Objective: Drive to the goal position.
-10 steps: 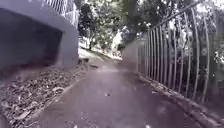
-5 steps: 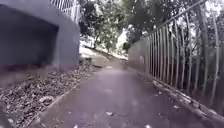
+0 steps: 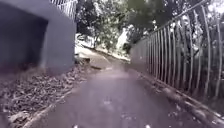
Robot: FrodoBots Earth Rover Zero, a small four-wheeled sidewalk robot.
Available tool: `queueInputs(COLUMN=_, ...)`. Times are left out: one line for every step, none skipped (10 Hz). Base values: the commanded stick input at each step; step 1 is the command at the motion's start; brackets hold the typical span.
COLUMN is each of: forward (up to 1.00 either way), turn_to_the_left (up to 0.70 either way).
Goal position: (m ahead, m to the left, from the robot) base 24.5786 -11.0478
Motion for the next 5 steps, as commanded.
queueInputs(forward=1.00, turn_to_the_left=0.00)
queueInputs(forward=1.00, turn_to_the_left=0.00)
queueInputs(forward=1.00, turn_to_the_left=0.00)
queueInputs(forward=1.00, turn_to_the_left=0.00)
queueInputs(forward=1.00, turn_to_the_left=0.00)
